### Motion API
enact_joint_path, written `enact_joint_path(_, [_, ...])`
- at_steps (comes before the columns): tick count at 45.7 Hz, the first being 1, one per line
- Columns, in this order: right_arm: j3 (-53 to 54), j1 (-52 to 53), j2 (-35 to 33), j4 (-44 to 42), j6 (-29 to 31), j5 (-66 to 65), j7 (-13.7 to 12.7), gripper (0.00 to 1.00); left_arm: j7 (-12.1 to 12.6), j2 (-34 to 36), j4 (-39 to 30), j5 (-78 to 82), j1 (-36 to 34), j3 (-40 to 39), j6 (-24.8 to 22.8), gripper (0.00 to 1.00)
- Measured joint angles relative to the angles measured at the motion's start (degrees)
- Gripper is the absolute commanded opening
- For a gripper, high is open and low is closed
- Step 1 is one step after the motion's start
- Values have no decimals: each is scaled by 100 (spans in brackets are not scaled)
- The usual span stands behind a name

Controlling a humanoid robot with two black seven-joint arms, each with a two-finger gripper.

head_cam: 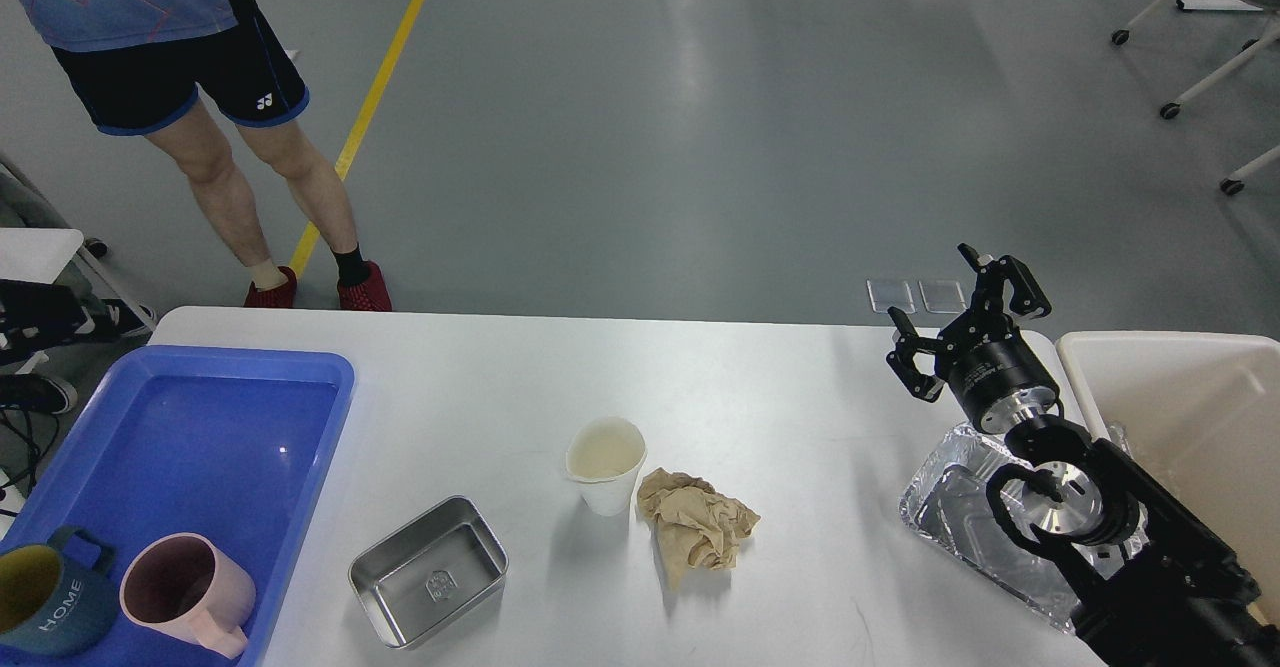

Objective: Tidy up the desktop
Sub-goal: 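Reach the left gripper to the small metal box and grasp it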

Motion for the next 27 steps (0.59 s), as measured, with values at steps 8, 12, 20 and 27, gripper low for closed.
enact_joint_path(8, [0, -47, 45, 35, -6, 1, 0, 100, 17, -927, 47, -1, 167, 206, 236, 80])
enact_joint_path(12, [4, -87, 46, 46, -6, 1, 0, 100, 18, -1369, 68, 5, 292, 359, 338, 80])
enact_joint_path(20, [14, -104, 2, 48, -6, 1, 0, 100, 31, -1988, 87, 45, 759, 561, 694, 80])
enact_joint_path(27, [15, -100, -5, 25, -2, 1, 0, 100, 69, -2291, 134, 97, 1346, 592, 1062, 80])
